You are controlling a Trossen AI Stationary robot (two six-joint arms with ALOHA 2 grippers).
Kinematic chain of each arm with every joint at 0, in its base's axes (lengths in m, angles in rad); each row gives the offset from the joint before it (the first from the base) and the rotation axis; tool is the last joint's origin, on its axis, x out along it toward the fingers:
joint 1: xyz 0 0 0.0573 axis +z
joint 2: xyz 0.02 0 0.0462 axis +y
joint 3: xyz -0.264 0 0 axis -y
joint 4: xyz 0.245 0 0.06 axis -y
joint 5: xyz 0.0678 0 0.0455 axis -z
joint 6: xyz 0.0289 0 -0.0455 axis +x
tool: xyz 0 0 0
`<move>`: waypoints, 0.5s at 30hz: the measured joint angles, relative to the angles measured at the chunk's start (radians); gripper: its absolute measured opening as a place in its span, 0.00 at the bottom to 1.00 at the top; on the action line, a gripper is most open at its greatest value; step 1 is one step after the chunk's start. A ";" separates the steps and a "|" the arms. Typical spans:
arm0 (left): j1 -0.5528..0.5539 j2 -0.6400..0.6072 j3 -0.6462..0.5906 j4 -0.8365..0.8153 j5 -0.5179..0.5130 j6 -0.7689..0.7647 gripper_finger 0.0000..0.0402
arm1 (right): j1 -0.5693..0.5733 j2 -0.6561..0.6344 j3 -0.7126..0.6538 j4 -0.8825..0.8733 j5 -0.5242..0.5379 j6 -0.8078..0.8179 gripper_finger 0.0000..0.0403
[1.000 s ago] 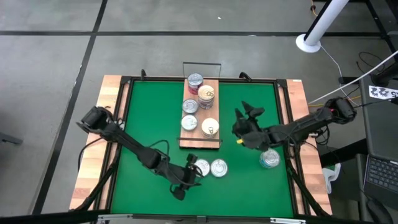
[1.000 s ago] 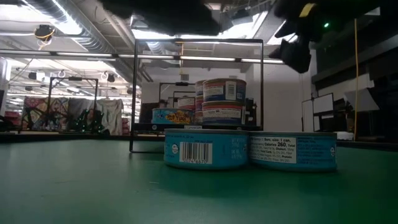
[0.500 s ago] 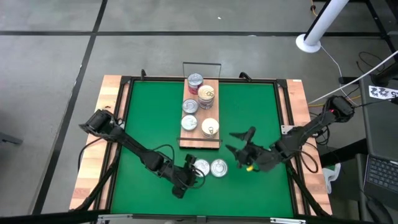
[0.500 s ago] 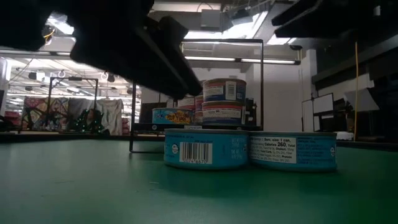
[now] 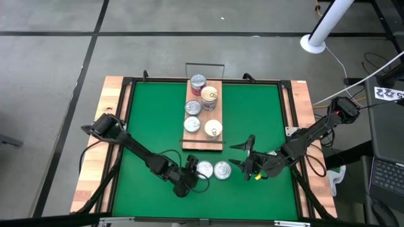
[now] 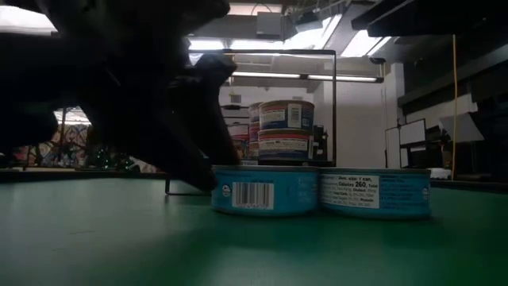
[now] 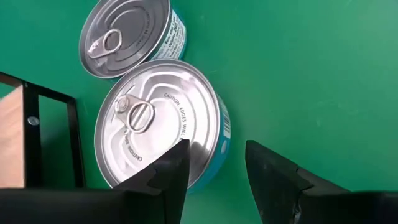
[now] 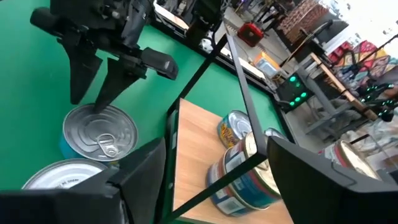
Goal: Stack canned seafood by type on shelf
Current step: Stack the light blue tuna can on top of the light blue tuna can on the shelf
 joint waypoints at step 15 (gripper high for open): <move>0.006 0.015 0.001 -0.001 -0.095 0.128 0.17 | 0.000 0.000 0.000 0.000 -0.043 0.018 0.69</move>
